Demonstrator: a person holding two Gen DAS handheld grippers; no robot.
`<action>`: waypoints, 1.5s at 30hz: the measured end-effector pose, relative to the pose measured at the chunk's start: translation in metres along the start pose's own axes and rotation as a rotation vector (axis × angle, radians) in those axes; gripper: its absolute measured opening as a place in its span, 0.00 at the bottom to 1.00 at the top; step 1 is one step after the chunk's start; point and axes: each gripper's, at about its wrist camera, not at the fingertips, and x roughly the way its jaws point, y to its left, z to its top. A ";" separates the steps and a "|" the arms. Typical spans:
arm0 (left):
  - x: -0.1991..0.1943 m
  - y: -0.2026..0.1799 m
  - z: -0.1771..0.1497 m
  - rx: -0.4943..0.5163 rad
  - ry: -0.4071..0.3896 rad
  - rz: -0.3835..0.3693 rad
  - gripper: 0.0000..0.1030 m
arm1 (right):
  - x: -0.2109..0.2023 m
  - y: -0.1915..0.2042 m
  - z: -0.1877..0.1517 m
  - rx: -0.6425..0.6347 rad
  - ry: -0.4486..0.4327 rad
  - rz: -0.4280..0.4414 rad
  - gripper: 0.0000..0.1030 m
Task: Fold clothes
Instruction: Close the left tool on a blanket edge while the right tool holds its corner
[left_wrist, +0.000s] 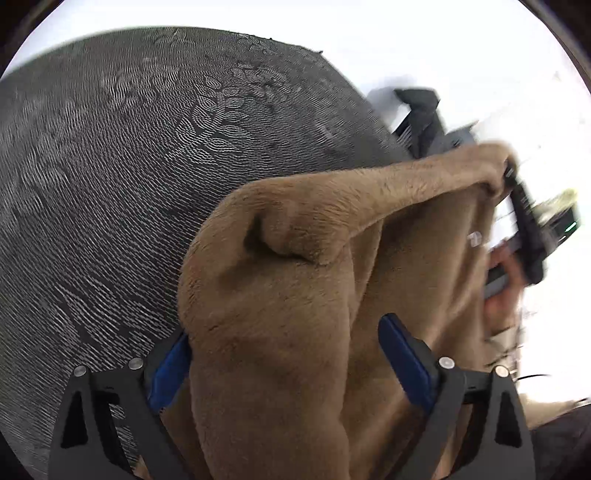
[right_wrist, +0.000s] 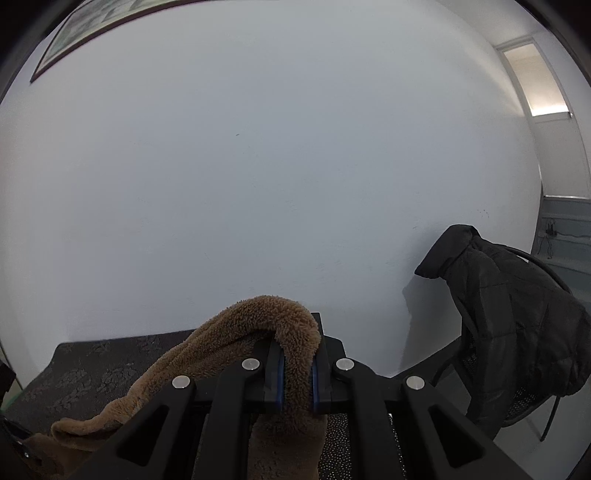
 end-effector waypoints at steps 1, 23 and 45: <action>-0.003 0.000 -0.001 -0.017 -0.007 -0.046 0.94 | -0.003 -0.010 0.000 0.038 -0.014 -0.019 0.10; 0.019 0.022 0.021 -0.209 -0.003 -0.106 0.40 | -0.004 -0.040 -0.005 0.056 -0.025 -0.066 0.10; -0.101 -0.091 -0.024 0.055 -0.553 0.245 0.09 | -0.021 -0.020 -0.003 -0.009 -0.108 -0.042 0.10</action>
